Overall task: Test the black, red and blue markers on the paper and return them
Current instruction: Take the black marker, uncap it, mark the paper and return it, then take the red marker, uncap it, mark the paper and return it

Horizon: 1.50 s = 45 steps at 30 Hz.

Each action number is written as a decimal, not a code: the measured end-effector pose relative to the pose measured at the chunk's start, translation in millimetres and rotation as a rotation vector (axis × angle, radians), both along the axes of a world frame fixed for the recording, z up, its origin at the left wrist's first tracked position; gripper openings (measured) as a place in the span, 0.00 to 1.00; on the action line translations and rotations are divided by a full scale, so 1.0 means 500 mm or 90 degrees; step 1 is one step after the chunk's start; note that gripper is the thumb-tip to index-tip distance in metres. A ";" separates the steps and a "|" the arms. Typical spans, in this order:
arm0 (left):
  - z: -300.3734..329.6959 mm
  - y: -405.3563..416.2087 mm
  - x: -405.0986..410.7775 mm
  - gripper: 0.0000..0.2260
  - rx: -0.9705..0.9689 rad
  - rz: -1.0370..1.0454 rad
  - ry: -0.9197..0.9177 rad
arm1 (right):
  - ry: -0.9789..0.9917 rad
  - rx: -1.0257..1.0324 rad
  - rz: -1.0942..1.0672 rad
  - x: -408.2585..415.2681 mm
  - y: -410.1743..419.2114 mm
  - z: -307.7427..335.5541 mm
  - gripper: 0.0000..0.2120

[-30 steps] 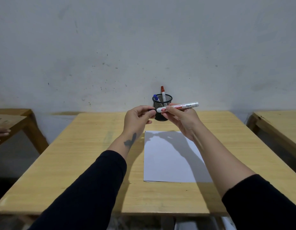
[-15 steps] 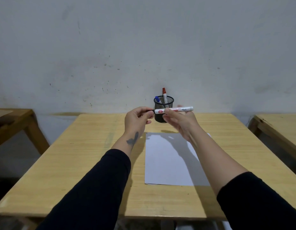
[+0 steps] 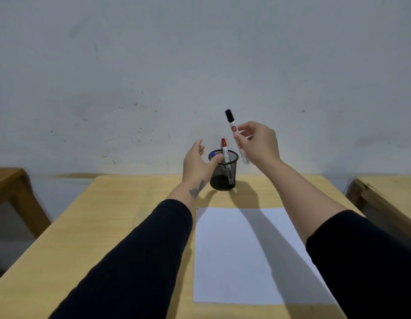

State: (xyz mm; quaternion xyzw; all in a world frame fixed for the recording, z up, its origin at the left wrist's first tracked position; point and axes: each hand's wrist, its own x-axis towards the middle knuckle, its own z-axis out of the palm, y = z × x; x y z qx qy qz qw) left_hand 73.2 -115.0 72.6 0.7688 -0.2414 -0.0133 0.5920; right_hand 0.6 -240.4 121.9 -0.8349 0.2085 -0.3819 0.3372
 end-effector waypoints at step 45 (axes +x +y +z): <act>-0.063 -0.075 0.073 0.39 0.079 -0.015 0.008 | -0.105 0.038 0.013 0.132 -0.019 0.056 0.11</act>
